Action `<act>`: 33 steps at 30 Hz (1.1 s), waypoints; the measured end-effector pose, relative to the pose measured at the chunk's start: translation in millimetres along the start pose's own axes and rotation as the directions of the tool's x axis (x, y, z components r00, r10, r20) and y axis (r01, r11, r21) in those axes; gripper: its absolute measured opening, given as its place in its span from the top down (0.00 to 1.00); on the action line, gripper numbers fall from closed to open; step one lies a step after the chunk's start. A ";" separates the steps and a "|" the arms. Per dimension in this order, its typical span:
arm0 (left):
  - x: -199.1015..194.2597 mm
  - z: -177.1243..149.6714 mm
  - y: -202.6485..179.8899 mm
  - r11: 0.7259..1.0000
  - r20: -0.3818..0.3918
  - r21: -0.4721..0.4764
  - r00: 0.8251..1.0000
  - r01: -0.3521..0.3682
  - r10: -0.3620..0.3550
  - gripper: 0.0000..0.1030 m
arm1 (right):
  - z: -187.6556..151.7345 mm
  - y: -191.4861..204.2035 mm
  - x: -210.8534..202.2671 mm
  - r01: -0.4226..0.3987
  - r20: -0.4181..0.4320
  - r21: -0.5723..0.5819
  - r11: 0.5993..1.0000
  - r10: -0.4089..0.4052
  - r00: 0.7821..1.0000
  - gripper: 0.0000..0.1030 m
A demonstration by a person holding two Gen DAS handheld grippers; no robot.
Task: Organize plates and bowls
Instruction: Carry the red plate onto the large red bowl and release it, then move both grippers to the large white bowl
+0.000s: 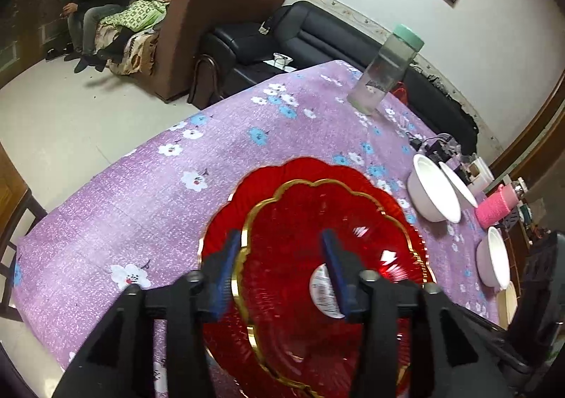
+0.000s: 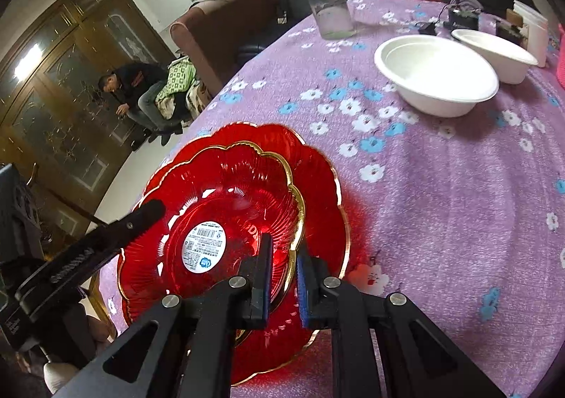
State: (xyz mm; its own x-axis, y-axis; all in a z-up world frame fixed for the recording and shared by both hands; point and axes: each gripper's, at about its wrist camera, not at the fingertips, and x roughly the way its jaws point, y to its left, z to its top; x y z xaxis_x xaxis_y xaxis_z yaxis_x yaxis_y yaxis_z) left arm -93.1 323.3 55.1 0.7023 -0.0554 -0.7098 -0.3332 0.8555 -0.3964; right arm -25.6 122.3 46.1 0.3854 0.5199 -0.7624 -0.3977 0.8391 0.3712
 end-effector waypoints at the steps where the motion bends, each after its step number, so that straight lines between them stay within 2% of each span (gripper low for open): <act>1: -0.8 -0.3 -1.2 1.000 -0.001 0.002 1.000 0.006 -0.006 0.45 | 0.3 1.4 0.8 0.008 0.001 -0.007 1.000 -0.007 1.000 0.86; 4: -1.9 -0.5 -3.9 1.000 -0.018 0.007 1.000 0.022 -0.022 0.37 | 1.2 4.2 2.6 0.033 0.002 -0.025 0.999 -0.033 0.999 0.85; 9: -8.6 2.2 -0.4 0.998 -0.027 -0.015 0.998 0.063 -0.063 0.34 | 3.5 7.4 4.4 0.101 0.015 -0.063 0.993 -0.100 0.995 0.84; 12: -20.9 5.3 1.3 0.997 0.006 -0.019 0.997 0.080 -0.080 0.29 | 4.4 12.7 8.3 0.172 0.045 -0.106 0.979 -0.169 0.985 0.85; 15: -35.5 7.4 2.6 0.996 0.050 -0.019 0.995 0.083 -0.082 0.22 | 3.3 15.5 9.2 0.211 0.075 -0.122 0.970 -0.203 0.976 0.84; 17: -43.4 6.6 2.1 0.997 0.072 -0.015 0.995 0.075 -0.073 0.22 | 2.8 17.2 9.3 0.216 0.101 -0.133 0.967 -0.204 0.974 0.80; 18: -46.2 6.4 1.9 0.998 0.080 -0.009 0.994 0.069 -0.068 0.22 | 2.6 17.6 8.4 0.204 0.110 -0.137 0.969 -0.190 0.976 0.74; 22: -57.1 2.5 -3.4 0.999 0.116 0.025 0.993 0.032 -0.035 0.21 | 2.1 20.8 2.1 0.157 0.127 -0.134 0.978 -0.140 0.982 0.55; 27: -70.8 -5.4 -18.2 0.994 0.195 0.086 0.980 -0.061 0.043 0.18 | -2.0 22.8 -14.0 0.138 0.177 -0.131 0.982 -0.114 0.978 0.44; 33: -84.7 -17.6 -40.8 0.968 0.283 0.152 0.947 -0.198 0.149 0.14 | -8.3 12.8 -42.1 0.139 0.254 -0.103 0.985 -0.109 0.961 0.38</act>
State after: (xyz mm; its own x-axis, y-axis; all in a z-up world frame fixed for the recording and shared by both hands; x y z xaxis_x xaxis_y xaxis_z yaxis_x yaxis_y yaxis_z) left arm -150.0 284.1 121.2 0.7936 0.2209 -0.5669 -0.3659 0.9177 -0.1545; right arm -53.9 109.8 78.6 0.6251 0.4488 -0.6386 -0.4238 0.8822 0.2052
